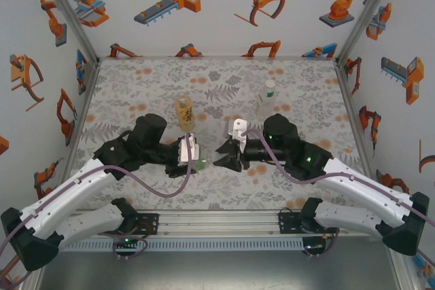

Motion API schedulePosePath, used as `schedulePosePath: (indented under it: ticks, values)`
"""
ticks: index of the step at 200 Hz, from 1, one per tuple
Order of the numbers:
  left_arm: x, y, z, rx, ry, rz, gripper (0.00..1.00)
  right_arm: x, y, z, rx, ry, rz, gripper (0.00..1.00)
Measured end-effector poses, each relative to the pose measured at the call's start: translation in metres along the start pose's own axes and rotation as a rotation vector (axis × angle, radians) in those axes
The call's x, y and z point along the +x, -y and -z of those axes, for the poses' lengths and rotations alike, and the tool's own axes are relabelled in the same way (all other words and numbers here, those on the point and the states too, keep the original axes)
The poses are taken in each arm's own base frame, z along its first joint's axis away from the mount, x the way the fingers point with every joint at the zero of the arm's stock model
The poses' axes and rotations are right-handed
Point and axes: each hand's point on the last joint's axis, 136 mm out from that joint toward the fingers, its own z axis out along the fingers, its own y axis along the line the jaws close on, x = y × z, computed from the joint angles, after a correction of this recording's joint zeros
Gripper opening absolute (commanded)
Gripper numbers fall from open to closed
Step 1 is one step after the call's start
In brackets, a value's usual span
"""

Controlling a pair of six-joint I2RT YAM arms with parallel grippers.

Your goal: Screw on the bottle caps

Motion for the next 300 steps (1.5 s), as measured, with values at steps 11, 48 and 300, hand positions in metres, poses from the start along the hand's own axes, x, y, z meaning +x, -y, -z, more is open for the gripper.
schedulePosePath:
  ticks: [11,48,300]
  values:
    - [0.0,-0.002,0.001,-0.01,0.004,-0.001,0.0,-0.002,0.004,0.0,0.023,0.007,-0.047,0.01]
    - [0.001,-0.009,0.005,-0.053,0.008,0.002,0.0,-0.003,0.022,-0.004,0.113,0.031,-0.278,0.0]
    - [-0.002,-0.026,0.005,-0.14,0.043,0.026,0.0,-0.021,0.065,0.021,0.405,0.095,-0.925,0.63]
